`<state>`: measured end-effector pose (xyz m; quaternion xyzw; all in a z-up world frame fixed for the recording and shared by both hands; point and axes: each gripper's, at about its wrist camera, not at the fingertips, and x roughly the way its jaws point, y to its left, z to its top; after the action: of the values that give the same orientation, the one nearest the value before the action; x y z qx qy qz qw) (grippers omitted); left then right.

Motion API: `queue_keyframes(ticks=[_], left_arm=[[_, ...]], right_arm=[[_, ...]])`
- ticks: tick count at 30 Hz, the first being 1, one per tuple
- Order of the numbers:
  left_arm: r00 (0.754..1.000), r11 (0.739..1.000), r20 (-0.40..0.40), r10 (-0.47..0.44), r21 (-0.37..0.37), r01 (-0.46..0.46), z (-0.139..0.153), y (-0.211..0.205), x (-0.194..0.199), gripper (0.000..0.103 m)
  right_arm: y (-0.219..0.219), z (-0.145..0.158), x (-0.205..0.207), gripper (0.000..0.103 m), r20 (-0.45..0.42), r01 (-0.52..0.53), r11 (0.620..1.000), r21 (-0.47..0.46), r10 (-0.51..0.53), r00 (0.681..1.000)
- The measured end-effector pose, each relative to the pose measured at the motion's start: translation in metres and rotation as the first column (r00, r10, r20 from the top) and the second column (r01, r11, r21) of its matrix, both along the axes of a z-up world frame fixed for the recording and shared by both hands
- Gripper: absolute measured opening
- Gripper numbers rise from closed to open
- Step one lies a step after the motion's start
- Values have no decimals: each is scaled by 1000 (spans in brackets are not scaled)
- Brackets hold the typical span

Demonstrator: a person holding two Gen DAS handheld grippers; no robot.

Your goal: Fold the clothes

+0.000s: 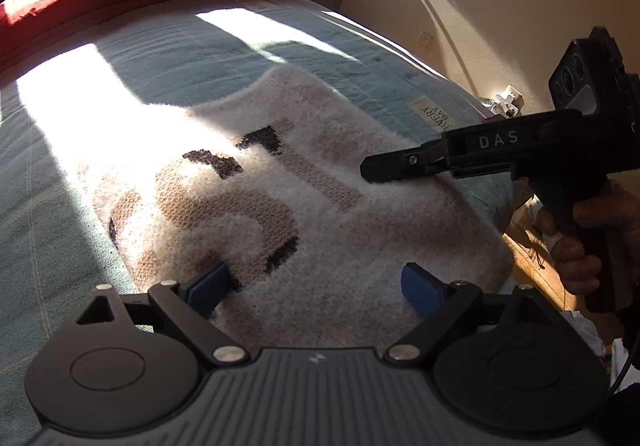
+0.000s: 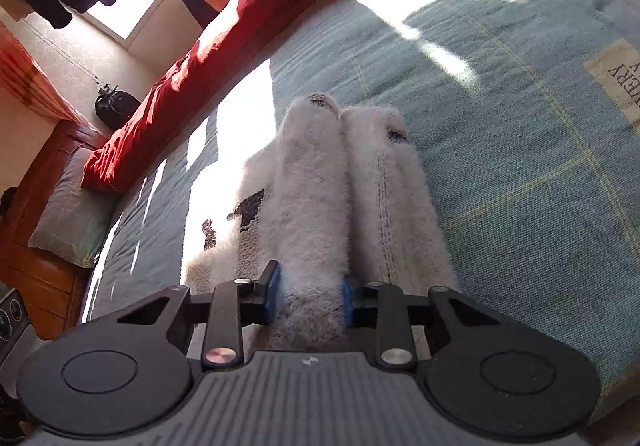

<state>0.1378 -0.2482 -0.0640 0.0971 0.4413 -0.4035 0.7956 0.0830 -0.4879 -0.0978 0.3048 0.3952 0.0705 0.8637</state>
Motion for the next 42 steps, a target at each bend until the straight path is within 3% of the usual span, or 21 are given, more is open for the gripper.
queue_keyframes(ticks=[3, 5, 8, 11, 14, 20, 24, 26, 29, 30, 33, 36, 39, 42], left_arm=[[997, 997, 24, -69, -16, 69, 10, 2, -9, 92], [995, 995, 8, -100, -5, 100, 8, -1, -11, 92], [991, 992, -51, -126, -5, 126, -7, -10, -6, 92], [985, 994, -134, -109, -46, 104, -24, -12, 7, 92], [979, 993, -182, -93, -89, 78, -27, -6, 17, 93], [984, 992, -150, -92, -94, 79, -13, 14, 14, 92], [989, 994, -120, -91, -79, 82, -1, 19, 5, 92], [991, 993, -91, -103, -73, 96, 5, 20, -3, 92], [989, 989, -75, -130, -82, 124, 12, 22, -16, 92], [987, 988, -83, -138, -88, 131, 9, 23, -19, 92], [980, 992, -159, -122, -47, 116, -15, 22, -18, 92], [975, 995, -201, -96, 1, 99, -35, 21, -17, 91], [981, 995, -172, -94, 3, 96, -20, 27, -20, 91], [990, 996, -110, -91, 0, 92, -3, 37, -27, 92]], right_arm=[[4, 21, -6, 30, 40, -29, 994, -107, 33, 999], [3, 24, -4, 30, 23, -45, 988, -150, 50, 999], [1, 4, 4, 30, -62, -68, 975, -211, 56, 997], [-2, -18, 1, 30, -83, -63, 975, -215, 46, 995], [-6, -17, 0, 30, -85, -51, 980, -191, 35, 996], [-6, 31, -18, 36, 5, 0, 972, -234, 1, 1000], [1, 60, -25, 37, 94, -93, 986, -135, 106, 990], [15, 57, -20, 36, 68, -171, 977, -125, 181, 981], [21, 33, -13, 36, -41, -192, 965, -177, 188, 981], [19, 23, -12, 32, -69, -190, 965, -182, 180, 981], [6, -1, -18, 2, -108, -154, 975, -162, 138, 985], [7, -3, -23, 0, -103, -161, 971, -178, 144, 984], [18, 10, -27, 3, -94, -188, 951, -246, 169, 981], [28, 32, -35, 19, -44, -237, 937, -256, 234, 971]])
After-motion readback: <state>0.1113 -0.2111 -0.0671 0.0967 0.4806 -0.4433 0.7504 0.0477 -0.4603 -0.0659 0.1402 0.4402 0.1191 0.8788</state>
